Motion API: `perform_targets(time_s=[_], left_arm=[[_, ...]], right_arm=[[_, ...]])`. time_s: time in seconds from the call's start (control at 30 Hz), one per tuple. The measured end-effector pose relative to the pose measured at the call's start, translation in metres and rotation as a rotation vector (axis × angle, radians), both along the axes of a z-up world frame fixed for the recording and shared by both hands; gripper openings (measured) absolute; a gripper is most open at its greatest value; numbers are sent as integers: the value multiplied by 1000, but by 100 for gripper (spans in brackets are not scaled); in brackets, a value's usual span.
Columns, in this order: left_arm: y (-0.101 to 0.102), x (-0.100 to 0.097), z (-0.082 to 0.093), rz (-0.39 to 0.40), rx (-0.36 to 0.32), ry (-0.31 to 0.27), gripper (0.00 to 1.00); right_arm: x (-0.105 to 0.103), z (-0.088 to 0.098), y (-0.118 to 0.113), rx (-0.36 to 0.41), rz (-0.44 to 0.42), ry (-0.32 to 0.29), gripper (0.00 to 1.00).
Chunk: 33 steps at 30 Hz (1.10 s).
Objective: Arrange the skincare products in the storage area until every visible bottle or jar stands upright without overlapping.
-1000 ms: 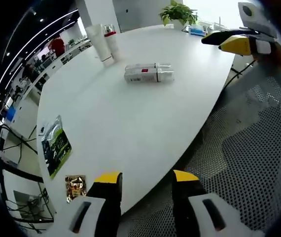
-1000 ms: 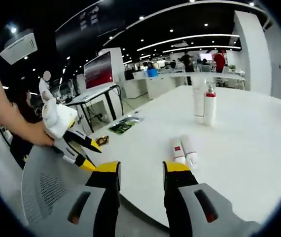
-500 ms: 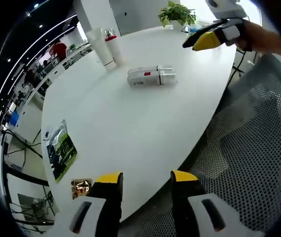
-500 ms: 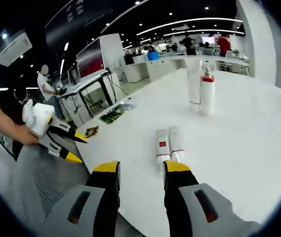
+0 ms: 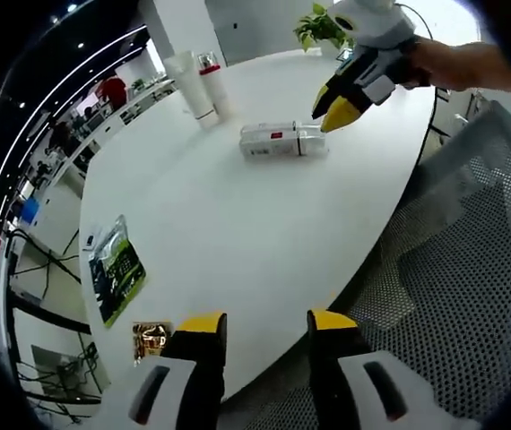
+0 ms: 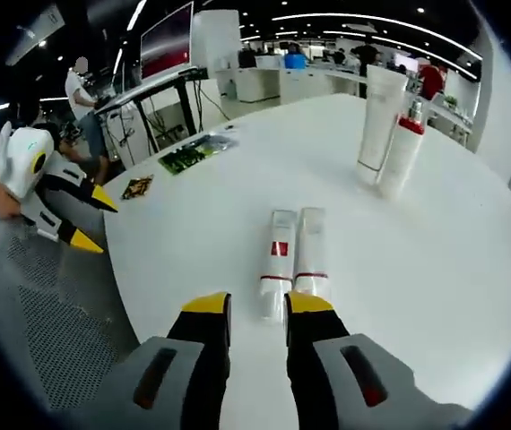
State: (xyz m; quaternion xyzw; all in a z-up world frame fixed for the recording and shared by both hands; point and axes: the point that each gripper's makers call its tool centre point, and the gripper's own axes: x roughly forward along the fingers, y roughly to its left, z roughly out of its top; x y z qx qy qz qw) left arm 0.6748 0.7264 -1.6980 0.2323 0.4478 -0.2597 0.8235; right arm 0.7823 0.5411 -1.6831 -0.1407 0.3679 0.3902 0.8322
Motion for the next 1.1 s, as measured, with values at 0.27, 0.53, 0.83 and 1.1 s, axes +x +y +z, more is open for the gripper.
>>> perform_targets(time_s=[0.27,0.53,0.83,1.1], left_arm=[[2,1,-1,9,1,0,35],[4,0,-2,9,10,8,34],[2,0,-1,3,9,3,34],[1,-2,-3,-5,12,18,34]], right_arm=[[4,-13,-6,-72,2,3,20],[6,-22,-2,-98,16,26,19],[6,-38,-1,-141,29,53,19],[5,-43,1,-159,42,43,18]])
